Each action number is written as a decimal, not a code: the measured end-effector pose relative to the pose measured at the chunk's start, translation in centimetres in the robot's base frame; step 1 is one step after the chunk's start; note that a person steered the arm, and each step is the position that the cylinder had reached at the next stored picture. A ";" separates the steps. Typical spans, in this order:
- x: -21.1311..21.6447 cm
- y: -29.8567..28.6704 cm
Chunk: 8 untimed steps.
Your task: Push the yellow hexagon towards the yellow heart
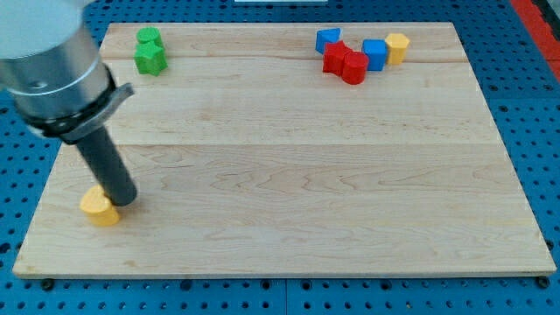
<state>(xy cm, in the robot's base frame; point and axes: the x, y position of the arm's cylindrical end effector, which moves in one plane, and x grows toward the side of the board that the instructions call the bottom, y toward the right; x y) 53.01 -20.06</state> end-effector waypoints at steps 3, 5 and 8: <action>-3.4 26.1; -9.6 46.3; -30.9 44.1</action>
<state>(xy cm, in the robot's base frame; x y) 22.07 24.04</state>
